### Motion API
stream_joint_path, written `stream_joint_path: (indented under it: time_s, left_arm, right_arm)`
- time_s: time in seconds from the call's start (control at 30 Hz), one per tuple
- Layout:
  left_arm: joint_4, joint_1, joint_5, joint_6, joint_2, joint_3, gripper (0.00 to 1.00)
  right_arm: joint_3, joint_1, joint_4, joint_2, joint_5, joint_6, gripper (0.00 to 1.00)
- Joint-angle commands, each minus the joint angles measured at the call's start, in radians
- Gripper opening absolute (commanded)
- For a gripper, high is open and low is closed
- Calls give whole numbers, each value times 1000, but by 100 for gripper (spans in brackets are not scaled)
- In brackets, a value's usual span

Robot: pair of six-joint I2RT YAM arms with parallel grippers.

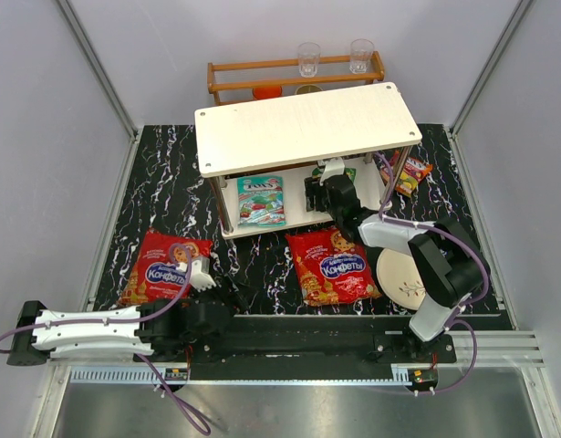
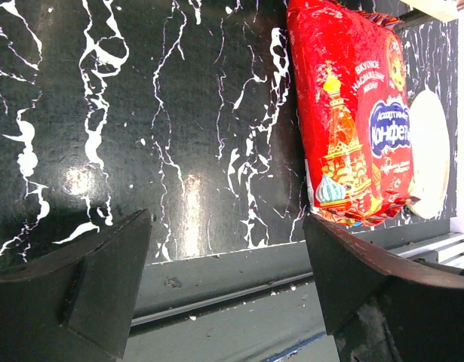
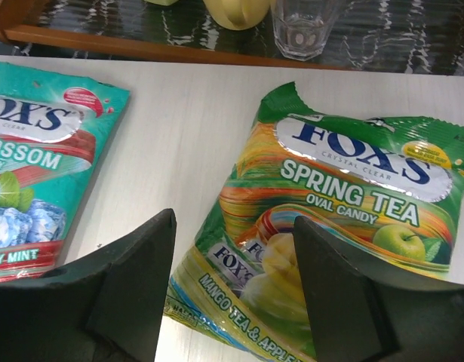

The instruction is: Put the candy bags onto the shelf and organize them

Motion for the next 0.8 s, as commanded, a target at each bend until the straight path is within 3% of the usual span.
stream_joint_path:
  time_s: [0.0,0.27,0.57,0.77]
  left_arm:
    - [11,3,-32,-14,-25,-15,85]
    - [16,2,-29,-15,-23,-19,85]
    - [25,3,-27,-15,-17,-16,85]
    - [25,3,-30,-11,-20,-15,85]
  right_arm:
    - [22,6,-99,4,64,-15,72]
    - [-12,6,-176,-27,78,-153,62]
    - [-28,-2,-208,-46,37,-124,58]
    - [-8,-10,-259,-49,129,-55,59]
